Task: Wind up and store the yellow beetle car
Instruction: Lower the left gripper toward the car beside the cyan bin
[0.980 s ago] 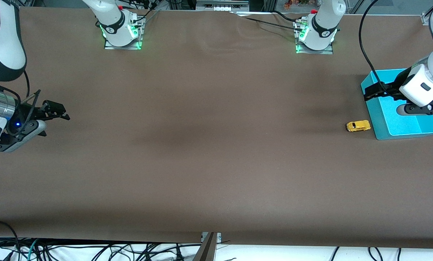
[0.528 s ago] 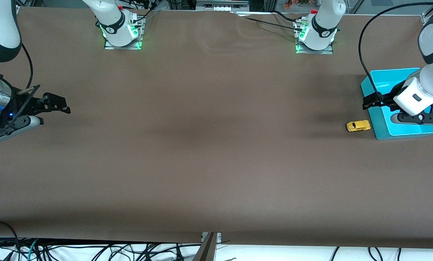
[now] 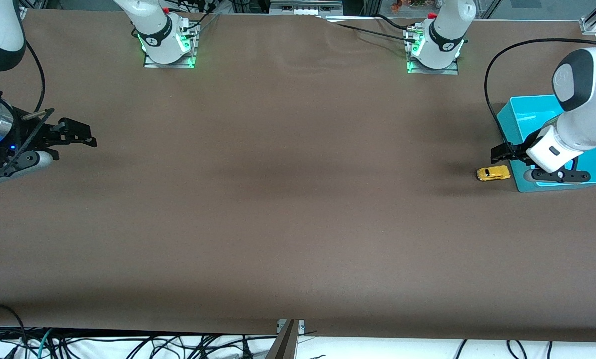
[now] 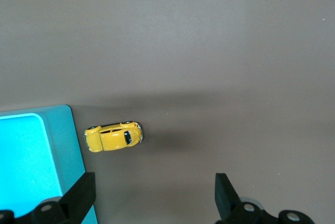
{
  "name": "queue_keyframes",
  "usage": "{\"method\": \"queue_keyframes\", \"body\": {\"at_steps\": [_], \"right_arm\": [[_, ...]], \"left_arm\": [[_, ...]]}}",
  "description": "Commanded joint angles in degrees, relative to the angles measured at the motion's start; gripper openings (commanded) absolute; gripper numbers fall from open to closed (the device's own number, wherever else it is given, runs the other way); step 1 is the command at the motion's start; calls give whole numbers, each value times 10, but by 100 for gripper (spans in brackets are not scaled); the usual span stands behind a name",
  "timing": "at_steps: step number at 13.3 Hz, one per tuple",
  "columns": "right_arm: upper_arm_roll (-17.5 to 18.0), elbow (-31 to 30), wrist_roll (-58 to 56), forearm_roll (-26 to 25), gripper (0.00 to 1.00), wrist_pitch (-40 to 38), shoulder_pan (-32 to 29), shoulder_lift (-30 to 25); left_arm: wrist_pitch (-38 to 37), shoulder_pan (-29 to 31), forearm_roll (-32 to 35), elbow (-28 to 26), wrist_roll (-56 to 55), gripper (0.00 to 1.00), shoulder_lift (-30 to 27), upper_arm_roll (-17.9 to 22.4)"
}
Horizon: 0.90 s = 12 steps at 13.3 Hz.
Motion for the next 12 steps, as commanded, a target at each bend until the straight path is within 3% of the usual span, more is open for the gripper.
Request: {"method": "queue_keyframes", "body": {"at_steps": [1, 3, 6, 8, 12], "right_arm": [[-16, 2, 10, -25, 100, -6, -2, -27], [-28, 2, 5, -29, 100, -7, -4, -41], [-37, -5, 6, -32, 100, -7, -3, -53], [-38, -16, 11, -63, 100, -15, 18, -56], [-75, -18, 16, -69, 100, -30, 38, -58]], "left_arm": [[78, 10, 10, -54, 13, 100, 4, -2], [125, 14, 10, -89, 21, 100, 6, -1], [162, 25, 9, -113, 133, 100, 20, -1], [176, 30, 10, -123, 187, 100, 32, -1], [197, 44, 11, -125, 414, 100, 62, 1]]}}
